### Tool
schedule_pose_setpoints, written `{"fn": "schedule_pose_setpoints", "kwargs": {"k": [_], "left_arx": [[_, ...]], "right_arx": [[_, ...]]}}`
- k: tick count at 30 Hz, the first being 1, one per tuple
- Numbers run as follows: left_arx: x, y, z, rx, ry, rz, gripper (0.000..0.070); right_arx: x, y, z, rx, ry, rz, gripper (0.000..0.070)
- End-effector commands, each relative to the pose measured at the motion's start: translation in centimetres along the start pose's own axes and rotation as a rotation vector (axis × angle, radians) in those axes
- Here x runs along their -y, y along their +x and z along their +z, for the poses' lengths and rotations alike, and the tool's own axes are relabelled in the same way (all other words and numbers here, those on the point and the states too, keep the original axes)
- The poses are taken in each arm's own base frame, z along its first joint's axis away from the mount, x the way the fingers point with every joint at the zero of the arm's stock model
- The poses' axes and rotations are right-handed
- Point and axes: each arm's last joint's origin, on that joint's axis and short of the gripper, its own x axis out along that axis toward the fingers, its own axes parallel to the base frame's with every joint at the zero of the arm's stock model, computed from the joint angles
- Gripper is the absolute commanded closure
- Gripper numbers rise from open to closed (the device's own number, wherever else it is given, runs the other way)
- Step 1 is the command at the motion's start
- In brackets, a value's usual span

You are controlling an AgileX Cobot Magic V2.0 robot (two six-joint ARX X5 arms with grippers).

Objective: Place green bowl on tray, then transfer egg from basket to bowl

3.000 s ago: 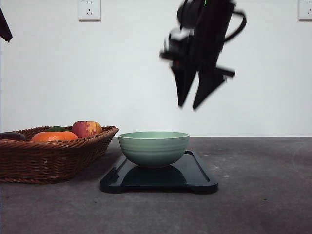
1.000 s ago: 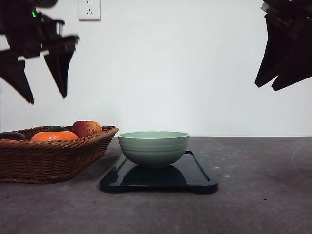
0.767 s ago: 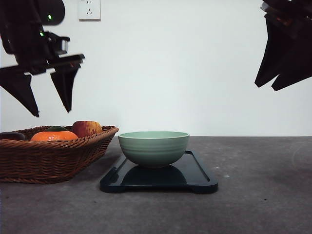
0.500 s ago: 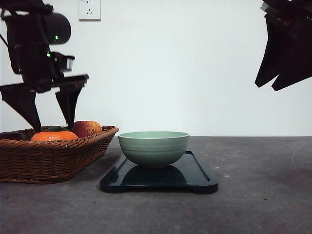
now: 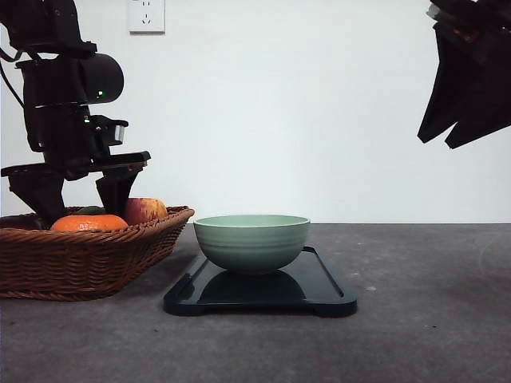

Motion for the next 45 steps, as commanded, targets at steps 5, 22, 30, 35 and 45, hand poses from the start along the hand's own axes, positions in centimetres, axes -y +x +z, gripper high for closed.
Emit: {"fn": "schedule_pose_setpoints", "kwargs": {"k": [5,22,30,35,45], "left_arx": [[0.3,0.5,0.5,0.004,0.007,0.002,0.0227],[0.3,1.3,0.3,-0.032,0.005,0.006,0.0228],[0.3,1.6,0.4,-0.027,0.006,0.006,0.0229],[0.3,1.6,0.5,-0.016,0.007,0.004,0.0236],[0.3,1.6,0.5,-0.015,0.006,0.004,0.0432]], "right_arx": [[-0.1,0.1,0.1,0.006,0.015,-0.001,0.0479],[0.0,0.1,0.2,0.009,0.033,-0.019,0.0479],[0.0,0.1,0.2,0.009,0.034,-0.019,0.0479],[0.0,0.1,0.2,0.009,0.034,-0.019,0.0479],[0.0,0.1,0.2,0.009,0.036,-0.019,0.0479]]}}
